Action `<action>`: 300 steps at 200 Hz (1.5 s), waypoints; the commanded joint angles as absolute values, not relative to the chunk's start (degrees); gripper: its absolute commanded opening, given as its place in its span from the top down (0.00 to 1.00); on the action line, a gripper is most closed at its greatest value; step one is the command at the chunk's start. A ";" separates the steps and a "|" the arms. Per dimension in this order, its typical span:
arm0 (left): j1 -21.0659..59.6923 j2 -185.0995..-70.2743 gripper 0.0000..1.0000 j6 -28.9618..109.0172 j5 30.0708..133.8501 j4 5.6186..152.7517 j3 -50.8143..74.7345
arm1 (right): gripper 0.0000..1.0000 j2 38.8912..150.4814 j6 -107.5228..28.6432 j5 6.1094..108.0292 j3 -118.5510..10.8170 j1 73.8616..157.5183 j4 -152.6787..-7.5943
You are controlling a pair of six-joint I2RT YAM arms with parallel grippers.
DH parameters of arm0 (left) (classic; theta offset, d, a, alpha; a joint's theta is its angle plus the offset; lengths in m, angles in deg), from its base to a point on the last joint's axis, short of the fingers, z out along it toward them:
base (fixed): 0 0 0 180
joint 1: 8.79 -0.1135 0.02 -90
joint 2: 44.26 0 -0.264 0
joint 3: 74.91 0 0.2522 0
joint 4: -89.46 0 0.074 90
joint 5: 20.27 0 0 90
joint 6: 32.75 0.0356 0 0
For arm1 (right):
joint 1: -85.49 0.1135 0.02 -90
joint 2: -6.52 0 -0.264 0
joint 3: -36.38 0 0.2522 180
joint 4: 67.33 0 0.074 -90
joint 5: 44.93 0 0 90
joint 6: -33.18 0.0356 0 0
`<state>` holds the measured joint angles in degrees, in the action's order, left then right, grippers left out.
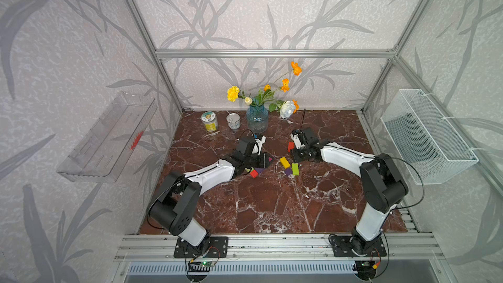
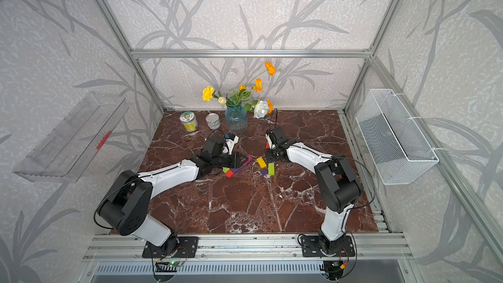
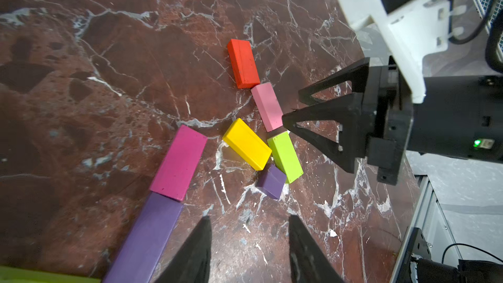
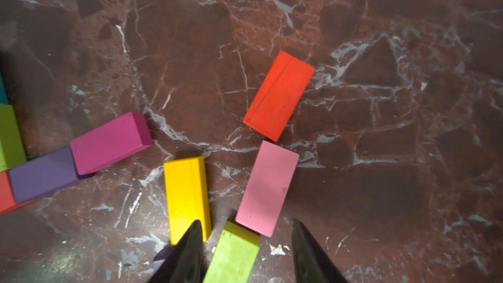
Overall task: Assemble the letter v with building blocks
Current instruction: Pick up the building block from the center of the board.
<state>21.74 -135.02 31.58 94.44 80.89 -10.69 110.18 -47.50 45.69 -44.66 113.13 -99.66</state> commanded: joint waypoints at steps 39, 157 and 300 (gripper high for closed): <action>24.49 -138.36 0.56 31.40 95.49 80.24 -5.88 | 0.48 114.93 -47.64 45.25 -46.18 111.64 -101.29; 26.79 -141.51 0.57 32.94 95.58 77.04 -2.92 | 0.52 119.76 -45.69 45.78 -49.22 112.58 -102.21; 27.51 -141.83 0.57 33.82 94.96 76.30 -3.03 | 0.79 112.66 -49.31 43.95 -43.48 111.23 -104.50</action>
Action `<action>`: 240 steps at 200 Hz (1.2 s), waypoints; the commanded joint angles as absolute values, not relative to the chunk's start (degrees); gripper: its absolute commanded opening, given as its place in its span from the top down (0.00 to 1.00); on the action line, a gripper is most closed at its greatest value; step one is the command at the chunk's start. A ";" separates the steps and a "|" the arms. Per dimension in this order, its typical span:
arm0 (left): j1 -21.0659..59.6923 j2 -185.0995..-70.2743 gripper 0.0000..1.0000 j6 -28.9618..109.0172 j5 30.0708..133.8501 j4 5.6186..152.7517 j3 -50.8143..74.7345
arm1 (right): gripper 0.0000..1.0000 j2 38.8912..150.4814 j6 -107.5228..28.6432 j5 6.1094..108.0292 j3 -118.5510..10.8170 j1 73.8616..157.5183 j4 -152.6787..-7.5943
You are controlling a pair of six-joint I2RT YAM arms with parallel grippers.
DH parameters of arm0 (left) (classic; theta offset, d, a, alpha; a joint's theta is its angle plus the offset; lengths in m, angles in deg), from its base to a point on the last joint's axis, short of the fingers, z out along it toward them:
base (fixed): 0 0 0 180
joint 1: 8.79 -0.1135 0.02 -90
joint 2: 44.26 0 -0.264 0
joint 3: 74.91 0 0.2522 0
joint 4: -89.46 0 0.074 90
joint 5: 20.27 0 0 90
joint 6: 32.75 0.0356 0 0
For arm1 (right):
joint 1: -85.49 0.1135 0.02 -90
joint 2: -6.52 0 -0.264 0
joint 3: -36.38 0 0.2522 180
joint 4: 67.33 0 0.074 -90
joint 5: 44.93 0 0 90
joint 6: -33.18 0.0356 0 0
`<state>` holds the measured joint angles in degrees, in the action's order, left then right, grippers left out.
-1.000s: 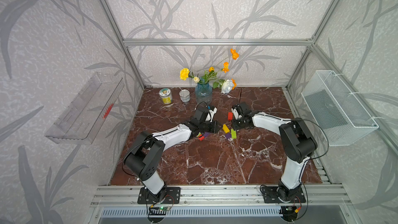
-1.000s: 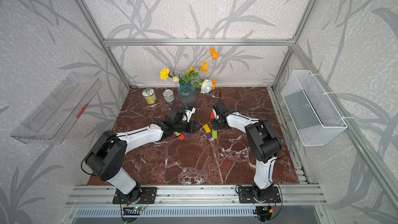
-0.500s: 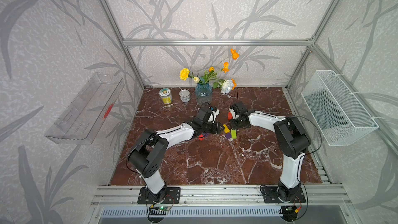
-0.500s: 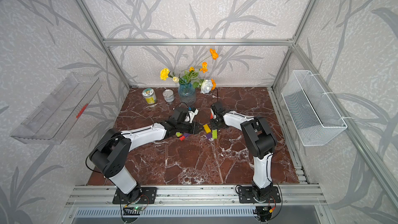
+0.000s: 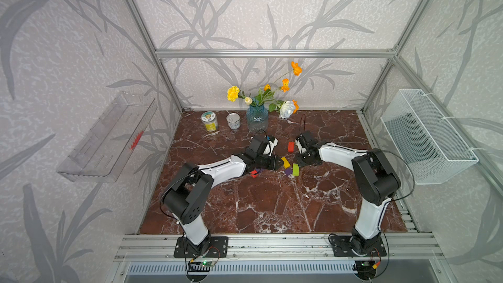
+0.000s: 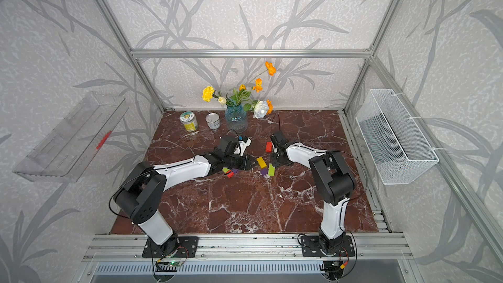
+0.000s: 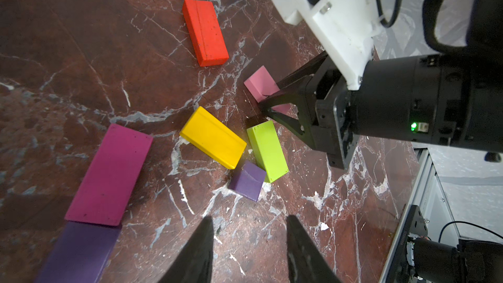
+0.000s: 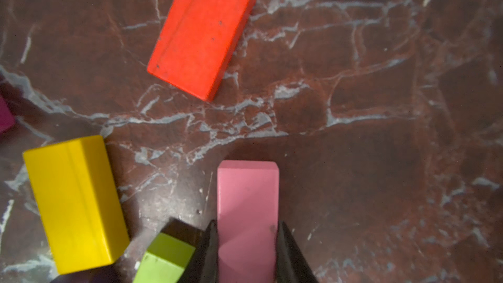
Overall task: Assemble the letter v with building blocks
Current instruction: Pick up the building block from the center of the board, then place the building block at the center of the board.
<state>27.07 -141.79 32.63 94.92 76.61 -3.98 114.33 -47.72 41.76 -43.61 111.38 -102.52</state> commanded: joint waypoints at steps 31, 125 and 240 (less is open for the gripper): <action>27.74 -141.41 0.57 33.70 94.96 76.49 -3.75 | 0.75 113.24 -51.73 45.23 -46.01 111.21 -106.81; 27.88 -140.90 0.57 34.29 93.93 75.70 -4.37 | 0.68 117.38 -54.58 48.67 -50.72 111.14 -110.19; 27.87 -142.43 0.57 34.40 93.81 75.09 -3.44 | 0.63 119.46 -54.47 46.76 -53.18 109.77 -114.71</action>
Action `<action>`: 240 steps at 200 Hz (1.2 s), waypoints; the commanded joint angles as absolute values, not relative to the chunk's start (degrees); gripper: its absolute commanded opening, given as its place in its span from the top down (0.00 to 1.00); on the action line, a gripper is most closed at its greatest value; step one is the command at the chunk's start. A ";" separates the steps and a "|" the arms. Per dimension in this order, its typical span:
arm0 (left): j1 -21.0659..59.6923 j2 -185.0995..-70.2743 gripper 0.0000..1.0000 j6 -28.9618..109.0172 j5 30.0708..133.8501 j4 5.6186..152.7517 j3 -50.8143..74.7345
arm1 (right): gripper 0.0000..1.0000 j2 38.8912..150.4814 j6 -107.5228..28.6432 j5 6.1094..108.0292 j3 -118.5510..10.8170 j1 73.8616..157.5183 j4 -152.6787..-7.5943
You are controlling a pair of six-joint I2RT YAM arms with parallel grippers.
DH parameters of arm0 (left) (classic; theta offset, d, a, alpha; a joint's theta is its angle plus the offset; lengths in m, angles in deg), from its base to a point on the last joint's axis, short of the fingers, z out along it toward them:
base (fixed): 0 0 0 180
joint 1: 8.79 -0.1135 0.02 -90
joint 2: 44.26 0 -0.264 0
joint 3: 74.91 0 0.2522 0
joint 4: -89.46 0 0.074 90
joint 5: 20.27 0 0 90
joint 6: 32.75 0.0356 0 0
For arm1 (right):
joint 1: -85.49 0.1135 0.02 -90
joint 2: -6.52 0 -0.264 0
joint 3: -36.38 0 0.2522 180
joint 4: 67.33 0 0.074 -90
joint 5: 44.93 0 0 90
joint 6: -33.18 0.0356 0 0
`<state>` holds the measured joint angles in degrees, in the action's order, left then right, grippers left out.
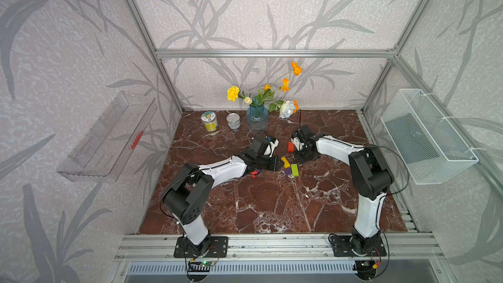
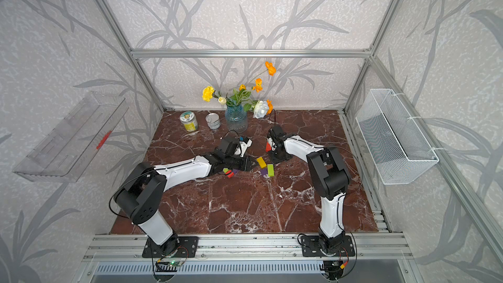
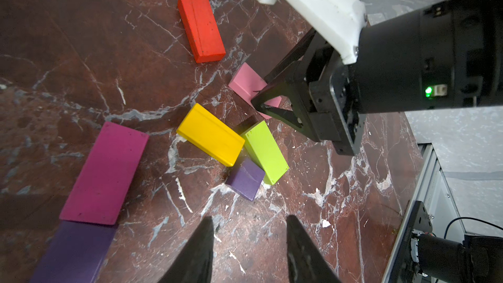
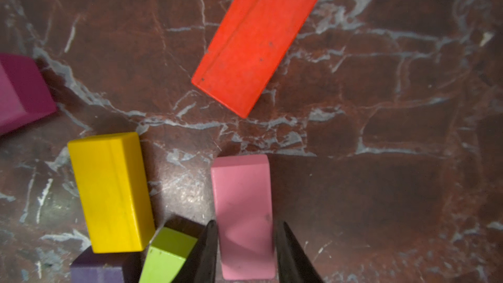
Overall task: Assemble the letter v with building blocks
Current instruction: Place the building block at the center of the board, then move the building block to the center of the board.
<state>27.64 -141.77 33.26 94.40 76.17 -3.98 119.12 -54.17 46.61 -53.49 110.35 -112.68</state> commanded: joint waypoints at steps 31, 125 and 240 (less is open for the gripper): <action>27.91 -142.76 0.57 34.40 93.99 75.09 -3.27 | 0.58 117.72 -53.66 47.81 -51.62 109.67 -112.66; 27.89 -141.81 0.57 34.31 93.16 74.82 -4.41 | 0.44 117.30 -41.91 51.00 -53.29 109.86 -102.93; 27.94 -140.03 0.57 34.31 95.69 78.25 -6.47 | 0.47 126.89 -42.22 45.96 -64.10 110.29 -107.92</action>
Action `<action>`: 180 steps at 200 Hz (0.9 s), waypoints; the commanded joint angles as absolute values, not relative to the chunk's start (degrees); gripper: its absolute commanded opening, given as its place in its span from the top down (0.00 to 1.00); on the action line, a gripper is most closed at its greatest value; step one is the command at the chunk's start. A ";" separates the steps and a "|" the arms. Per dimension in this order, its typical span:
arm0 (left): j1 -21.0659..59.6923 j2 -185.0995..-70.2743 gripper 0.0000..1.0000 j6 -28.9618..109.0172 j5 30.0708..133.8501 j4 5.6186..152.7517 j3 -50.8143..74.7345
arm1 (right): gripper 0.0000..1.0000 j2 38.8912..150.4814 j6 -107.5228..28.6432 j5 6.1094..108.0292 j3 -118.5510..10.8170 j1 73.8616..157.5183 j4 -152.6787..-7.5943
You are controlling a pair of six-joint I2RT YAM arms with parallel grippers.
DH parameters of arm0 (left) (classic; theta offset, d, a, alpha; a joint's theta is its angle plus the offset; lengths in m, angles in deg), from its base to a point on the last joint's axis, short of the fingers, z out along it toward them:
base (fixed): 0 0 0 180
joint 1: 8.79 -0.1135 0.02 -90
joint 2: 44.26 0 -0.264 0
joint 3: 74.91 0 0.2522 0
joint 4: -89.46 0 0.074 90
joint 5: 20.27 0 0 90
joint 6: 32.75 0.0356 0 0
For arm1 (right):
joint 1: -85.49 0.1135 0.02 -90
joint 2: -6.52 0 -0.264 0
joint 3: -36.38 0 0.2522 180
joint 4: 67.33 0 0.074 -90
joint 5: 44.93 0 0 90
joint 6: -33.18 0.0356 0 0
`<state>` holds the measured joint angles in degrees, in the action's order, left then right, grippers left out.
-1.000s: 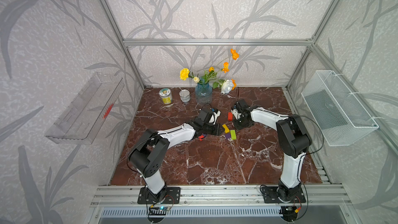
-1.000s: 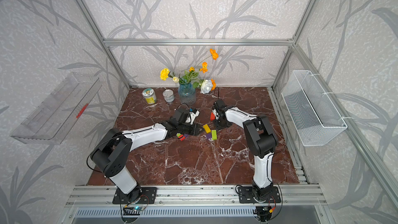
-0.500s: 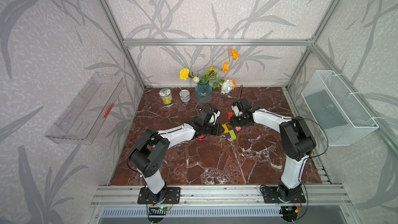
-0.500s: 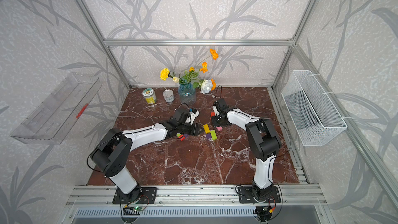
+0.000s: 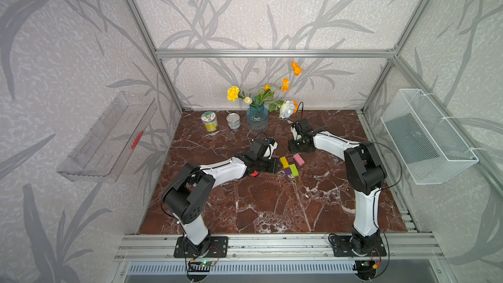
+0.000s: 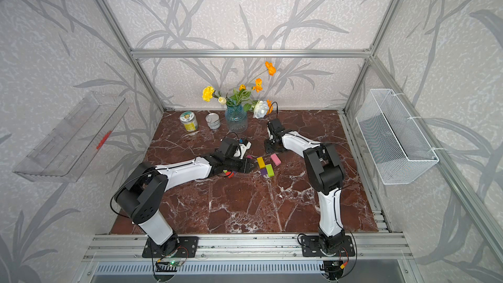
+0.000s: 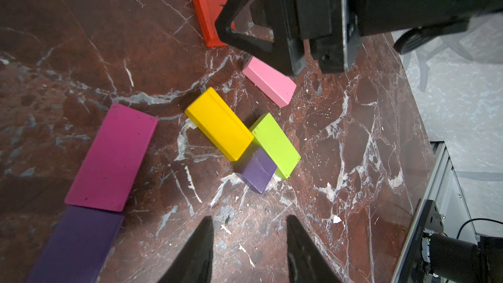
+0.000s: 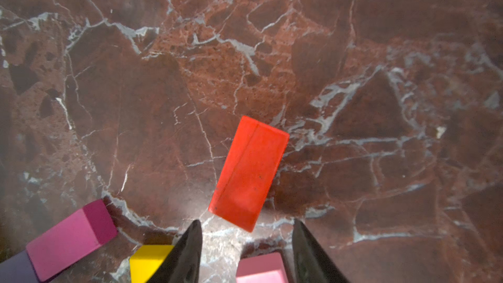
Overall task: Assemble the letter v with building blocks
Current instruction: Move the building block to the center of the board.
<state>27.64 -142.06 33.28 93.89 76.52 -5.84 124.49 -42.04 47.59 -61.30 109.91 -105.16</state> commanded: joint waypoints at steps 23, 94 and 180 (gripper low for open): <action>27.94 -139.72 0.56 34.06 95.84 79.07 -6.74 | 0.48 128.76 -42.41 45.91 -65.57 110.61 -108.26; 27.87 -140.32 0.56 33.87 94.86 78.25 -6.57 | 0.52 131.79 -43.60 44.50 -67.51 111.91 -108.84; 27.79 -141.43 0.56 33.43 95.93 78.95 -6.18 | 0.76 129.43 -51.12 45.37 -65.19 112.12 -111.98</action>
